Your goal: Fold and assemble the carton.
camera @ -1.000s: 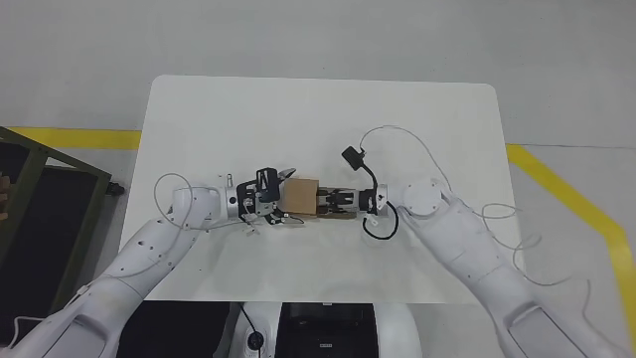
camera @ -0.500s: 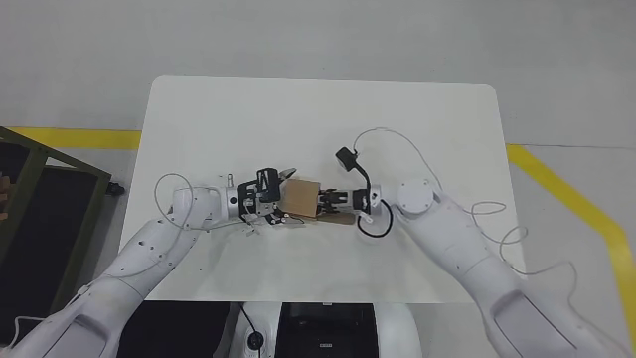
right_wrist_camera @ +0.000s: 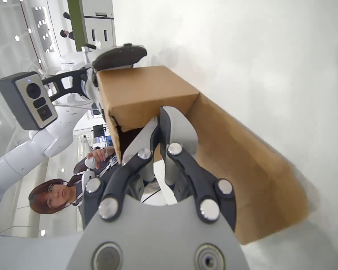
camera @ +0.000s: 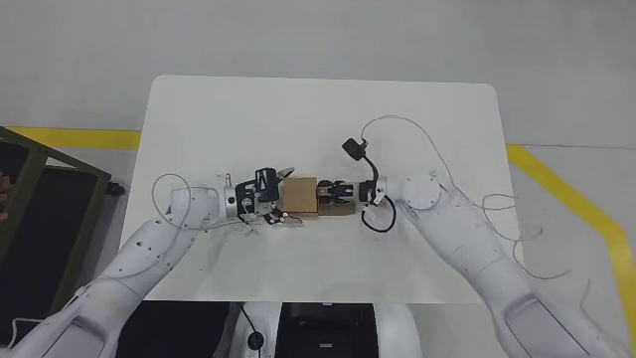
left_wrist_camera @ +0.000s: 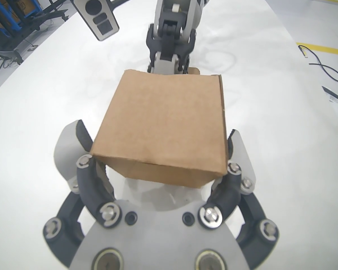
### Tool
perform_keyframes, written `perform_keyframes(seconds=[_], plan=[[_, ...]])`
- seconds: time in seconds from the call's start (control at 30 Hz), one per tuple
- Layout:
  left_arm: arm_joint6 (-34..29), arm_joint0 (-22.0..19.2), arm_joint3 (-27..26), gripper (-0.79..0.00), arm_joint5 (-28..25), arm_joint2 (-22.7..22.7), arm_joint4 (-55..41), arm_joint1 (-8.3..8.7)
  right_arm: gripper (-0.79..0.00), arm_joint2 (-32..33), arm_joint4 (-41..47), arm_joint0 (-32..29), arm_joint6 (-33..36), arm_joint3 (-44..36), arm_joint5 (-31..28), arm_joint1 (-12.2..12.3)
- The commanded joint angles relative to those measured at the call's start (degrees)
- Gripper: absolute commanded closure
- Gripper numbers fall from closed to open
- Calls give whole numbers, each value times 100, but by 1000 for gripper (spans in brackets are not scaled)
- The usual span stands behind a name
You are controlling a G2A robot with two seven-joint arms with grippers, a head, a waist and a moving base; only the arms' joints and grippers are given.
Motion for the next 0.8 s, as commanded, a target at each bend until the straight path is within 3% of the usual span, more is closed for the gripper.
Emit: perform_keyframes(seconds=[0.0,0.33,0.37,0.43,0.47,0.5,0.53,0.77], plan=[[-8,5,-10,-785,-3,-8,-6,2,0,287,-84,-191,38,-355,67,133],[-37,24,-47,-785,-10,-40,0,14,0,1336,-931,-1100,381,-1985,768,626],[-38,25,-48,-785,-12,-42,-1,15,-34,1400,-1091,-1171,445,-2120,831,664],[-40,28,-44,-785,-19,-42,-10,15,-289,1514,-1312,-1338,487,-2421,977,726],[-45,28,-40,-785,-13,-45,-15,14,-360,1567,-1449,-1415,504,-2547,1064,756],[-53,30,-40,-785,-7,-45,-17,14,-548,1614,-1566,-1497,482,-2678,1156,781],[-56,30,-45,-785,2,-44,-11,14,-785,1646,-1607,-1583,496,-2801,1204,800],[-51,37,-48,-785,19,-46,6,15,-785,1729,-1623,-1705,421,-2960,1214,827]])
